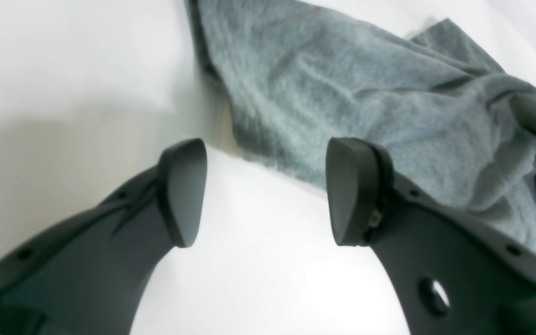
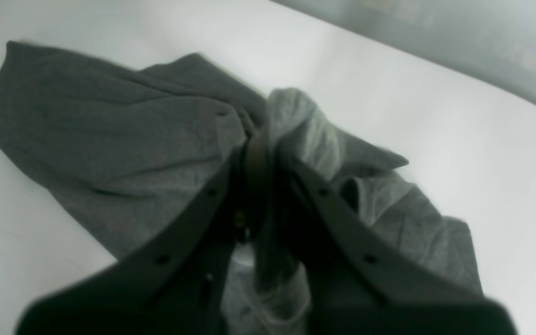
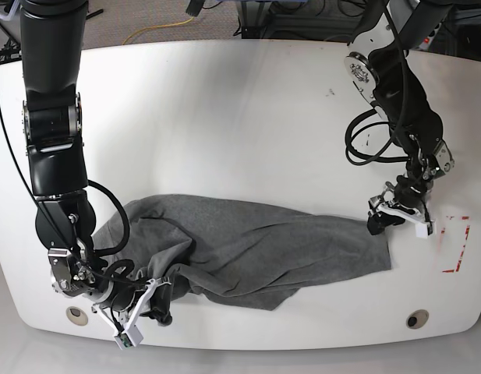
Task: Fold the T-shirt properly
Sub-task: 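Lower the left gripper onto the shirt's opposite edge and grasp it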
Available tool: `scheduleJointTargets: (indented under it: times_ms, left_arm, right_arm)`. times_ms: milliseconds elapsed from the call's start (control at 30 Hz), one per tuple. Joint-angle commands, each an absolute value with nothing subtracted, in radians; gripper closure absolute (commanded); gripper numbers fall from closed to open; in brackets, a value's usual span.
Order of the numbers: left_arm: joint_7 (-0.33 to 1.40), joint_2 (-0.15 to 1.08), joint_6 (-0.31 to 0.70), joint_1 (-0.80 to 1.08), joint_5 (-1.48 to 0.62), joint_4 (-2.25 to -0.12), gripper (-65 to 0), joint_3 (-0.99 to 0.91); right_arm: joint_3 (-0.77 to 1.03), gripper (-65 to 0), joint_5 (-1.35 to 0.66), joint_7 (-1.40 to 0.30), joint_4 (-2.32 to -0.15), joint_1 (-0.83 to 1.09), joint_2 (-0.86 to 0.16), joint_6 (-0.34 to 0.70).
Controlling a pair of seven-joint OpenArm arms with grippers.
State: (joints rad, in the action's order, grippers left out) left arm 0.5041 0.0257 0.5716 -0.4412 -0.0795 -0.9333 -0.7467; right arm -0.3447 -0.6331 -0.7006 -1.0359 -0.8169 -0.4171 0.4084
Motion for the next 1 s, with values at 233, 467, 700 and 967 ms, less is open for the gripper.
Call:
scheduleJointTargets:
  times_ms: [233,467,700,967]
  left_arm:
    - [0.348,0.082,0.576,-0.536,-0.107,-0.690,-37.4,-0.653]
    - [0.331,0.081,0.578,-0.538,-0.134,-0.674,-37.2,-0.670]
    - [0.331,0.081,0.578,-0.539,-0.131,-0.673,-10.4,-0.670]
    - [0.403,0.071,0.578,-0.535,-0.148,-0.688,-1.7,-0.679]
  right_arm:
    - [-0.335,0.0,-0.650,-0.671,-1.052,-0.865,-0.426,0.409]
    - [-0.335,0.0,-0.650,-0.671,-1.052,-0.865,-0.426,0.409]
    - [-0.334,0.0,-0.656,-0.671,-1.052,-0.855,-0.426,0.409]
    - [-0.334,0.0,-0.657,-0.671,-1.052,-0.849,-0.426,0.409]
